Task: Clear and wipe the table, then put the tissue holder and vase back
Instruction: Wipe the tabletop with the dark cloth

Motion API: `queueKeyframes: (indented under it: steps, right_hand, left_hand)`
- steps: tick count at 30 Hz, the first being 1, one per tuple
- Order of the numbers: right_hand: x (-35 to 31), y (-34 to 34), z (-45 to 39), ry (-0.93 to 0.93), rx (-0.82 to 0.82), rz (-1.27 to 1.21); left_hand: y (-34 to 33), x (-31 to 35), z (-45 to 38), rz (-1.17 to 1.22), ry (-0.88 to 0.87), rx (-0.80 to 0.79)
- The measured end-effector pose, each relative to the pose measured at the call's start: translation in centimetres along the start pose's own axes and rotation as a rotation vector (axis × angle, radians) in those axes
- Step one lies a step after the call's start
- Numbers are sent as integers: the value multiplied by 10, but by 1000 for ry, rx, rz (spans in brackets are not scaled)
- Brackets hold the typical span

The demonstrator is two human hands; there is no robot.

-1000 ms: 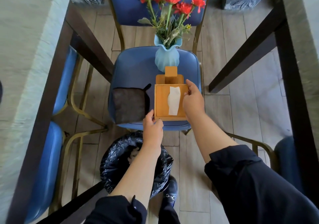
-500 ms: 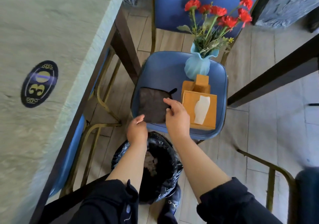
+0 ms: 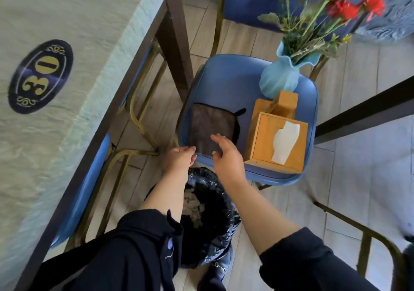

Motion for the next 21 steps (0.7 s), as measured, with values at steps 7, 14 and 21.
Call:
queueKeyframes:
  steps: [7, 14, 21]
  right_hand:
    - [-29, 3, 41, -8, 15, 147]
    - [-87, 39, 130, 20, 164, -20]
    - [-191, 33, 243, 264, 163, -187]
  left_hand:
    - [5, 66, 85, 26, -92, -108]
    - [76, 140, 181, 54, -233, -84]
    - [207, 200, 242, 80, -601, -63]
Point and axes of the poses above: each hand's wrist, its own z-axis away from the middle knuckle, its own y-axis out of the back of the hand, x = y × z, the point moved 9 cm from there along -z, towards the middle knuckle, and after that the axes turned 10 degrees about -y, right-handed, at the moved point
